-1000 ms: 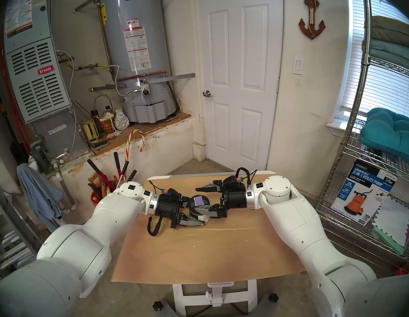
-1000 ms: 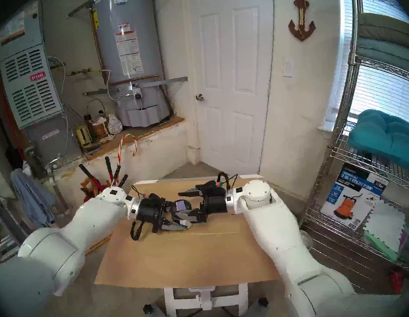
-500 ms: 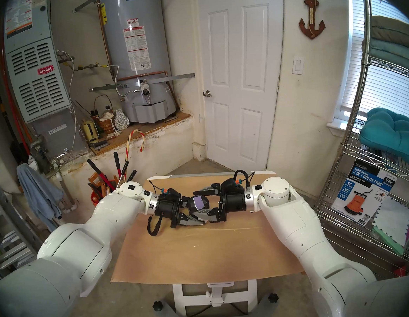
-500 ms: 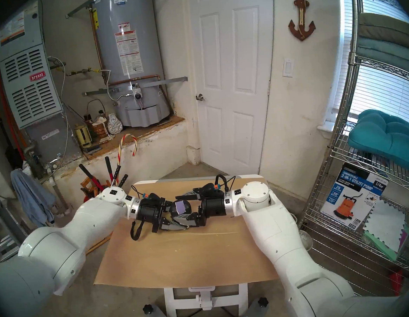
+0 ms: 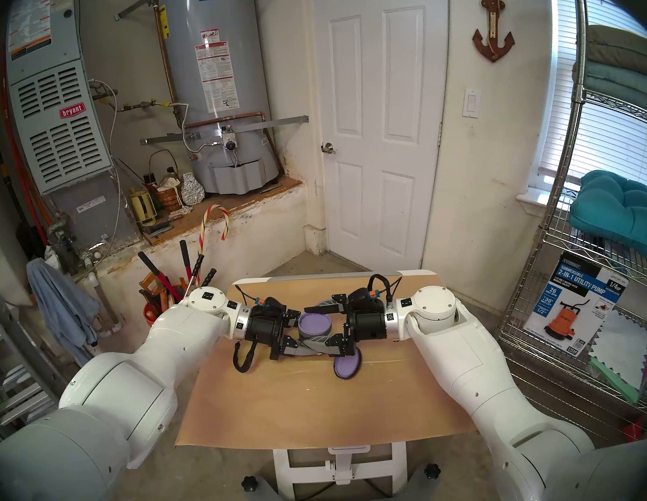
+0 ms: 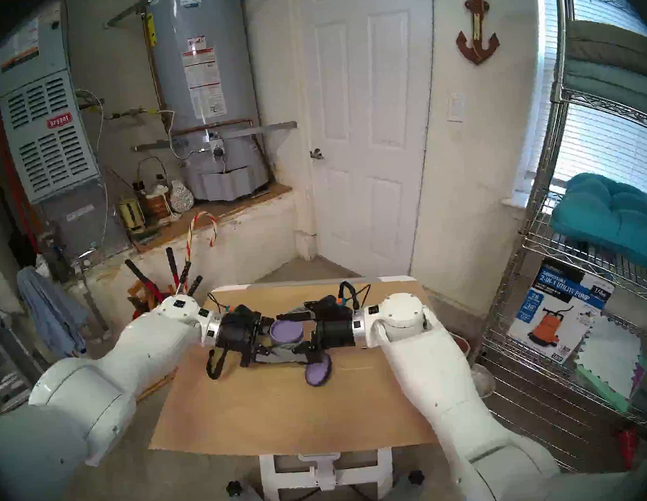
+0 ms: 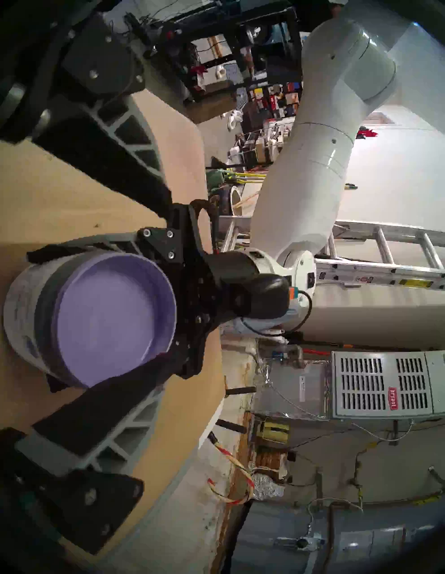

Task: Open paint jar

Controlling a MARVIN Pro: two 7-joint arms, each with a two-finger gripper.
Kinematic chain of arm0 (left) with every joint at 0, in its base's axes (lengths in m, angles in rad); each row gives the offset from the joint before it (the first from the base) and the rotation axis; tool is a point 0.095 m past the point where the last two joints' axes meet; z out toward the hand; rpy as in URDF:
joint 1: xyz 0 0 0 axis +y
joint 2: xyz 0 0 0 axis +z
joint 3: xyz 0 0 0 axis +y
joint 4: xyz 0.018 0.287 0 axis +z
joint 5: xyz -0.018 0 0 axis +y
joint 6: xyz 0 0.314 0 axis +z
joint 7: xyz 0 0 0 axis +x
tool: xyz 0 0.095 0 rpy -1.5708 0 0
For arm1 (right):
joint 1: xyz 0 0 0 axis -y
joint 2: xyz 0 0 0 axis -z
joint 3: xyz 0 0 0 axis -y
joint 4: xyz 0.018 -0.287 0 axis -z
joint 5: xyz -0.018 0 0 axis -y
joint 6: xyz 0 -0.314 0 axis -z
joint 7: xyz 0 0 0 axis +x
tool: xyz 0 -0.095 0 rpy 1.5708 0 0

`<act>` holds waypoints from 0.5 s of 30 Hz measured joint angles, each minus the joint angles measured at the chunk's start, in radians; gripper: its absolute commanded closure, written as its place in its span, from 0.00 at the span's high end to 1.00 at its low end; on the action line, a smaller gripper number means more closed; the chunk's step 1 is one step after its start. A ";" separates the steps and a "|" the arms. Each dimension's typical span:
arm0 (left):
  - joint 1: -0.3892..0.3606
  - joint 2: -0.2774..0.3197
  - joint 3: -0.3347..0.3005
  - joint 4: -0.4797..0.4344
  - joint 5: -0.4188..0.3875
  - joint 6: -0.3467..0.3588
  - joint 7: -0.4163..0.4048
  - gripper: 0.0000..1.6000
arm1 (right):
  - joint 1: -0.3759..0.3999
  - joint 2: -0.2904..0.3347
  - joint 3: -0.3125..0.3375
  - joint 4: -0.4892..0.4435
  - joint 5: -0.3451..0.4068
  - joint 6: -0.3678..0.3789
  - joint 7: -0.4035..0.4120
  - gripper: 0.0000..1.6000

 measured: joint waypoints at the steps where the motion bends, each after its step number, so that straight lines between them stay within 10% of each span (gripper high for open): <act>1: 0.000 0.001 0.000 -0.001 0.000 0.001 0.000 0.00 | 0.000 -0.001 0.000 0.000 0.000 -0.002 -0.004 1.00; 15: 0.005 0.011 -0.002 -0.013 0.000 0.008 0.000 0.00 | 0.001 -0.026 0.092 -0.006 0.067 0.102 -0.036 1.00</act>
